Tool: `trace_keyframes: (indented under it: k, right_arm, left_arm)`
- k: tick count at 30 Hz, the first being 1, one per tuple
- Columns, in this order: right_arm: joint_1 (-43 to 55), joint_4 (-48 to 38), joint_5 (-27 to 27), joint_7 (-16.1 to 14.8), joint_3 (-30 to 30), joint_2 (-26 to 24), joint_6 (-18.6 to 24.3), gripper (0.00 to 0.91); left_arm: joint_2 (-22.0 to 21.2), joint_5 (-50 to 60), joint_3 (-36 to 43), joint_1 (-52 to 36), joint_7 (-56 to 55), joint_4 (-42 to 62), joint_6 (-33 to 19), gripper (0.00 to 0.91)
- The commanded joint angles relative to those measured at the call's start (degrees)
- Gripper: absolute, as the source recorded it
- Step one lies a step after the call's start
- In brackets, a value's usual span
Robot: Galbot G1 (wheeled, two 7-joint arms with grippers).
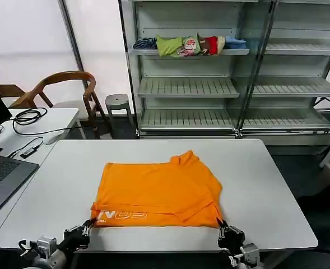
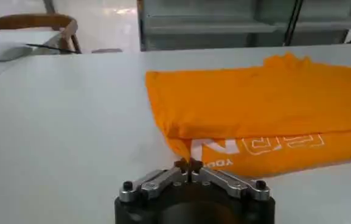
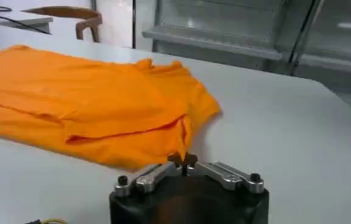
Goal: Fold and organize the clothes.
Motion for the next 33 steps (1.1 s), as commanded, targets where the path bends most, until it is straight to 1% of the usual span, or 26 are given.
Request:
trace_keyframes:
  k: [1, 15, 16, 17, 19, 25, 31, 33]
  right_arm:
    - [-3.6, 2.1, -0.8, 0.1, 0.4, -0.1, 0.4, 0.000]
    - [-5.3, 2.6, -2.1, 0.2, 0.6, -0.3, 1.2, 0.000]
    - [-5.5, 2.7, -2.3, 0.2, 0.7, -0.3, 1.0, 0.030]
    - [-5.7, 2.8, -2.5, 0.2, 0.8, -0.3, 1.2, 0.907]
    - [-6.0, 3.0, -2.6, 0.2, 1.1, -0.3, 1.3, 0.907]
    - [-7.4, 3.9, -2.5, -0.1, 3.3, -0.6, 1.3, 0.907]
    - [-9.4, 6.1, -2.4, -1.6, 7.6, -1.0, 1.2, 0.907]
    - [-10.0, 6.9, -2.3, -2.1, 9.3, -1.2, 1.2, 0.907]
  left_arm:
    - [0.0, -0.1, -1.0, 2.9, 0.2, -1.3, -0.2, 0.030]
    - [0.4, 1.3, -1.0, 4.1, 0.7, -1.8, 0.0, 0.020]
    - [0.4, 1.9, -0.9, 4.1, 0.7, -1.9, 0.5, 0.030]
    - [0.4, 2.6, -1.0, 4.1, 0.9, -2.1, 1.0, 0.907]
    - [0.3, 2.6, -1.1, 4.1, 1.5, -2.1, -0.2, 0.907]
    - [0.5, 2.9, -2.0, 4.0, 0.8, -3.2, 0.4, 0.907]
    - [1.3, 1.6, -4.3, 4.8, 0.6, -5.5, 0.8, 0.907]
    - [1.8, 0.8, -5.8, 5.4, 0.9, -6.7, 1.7, 0.907]
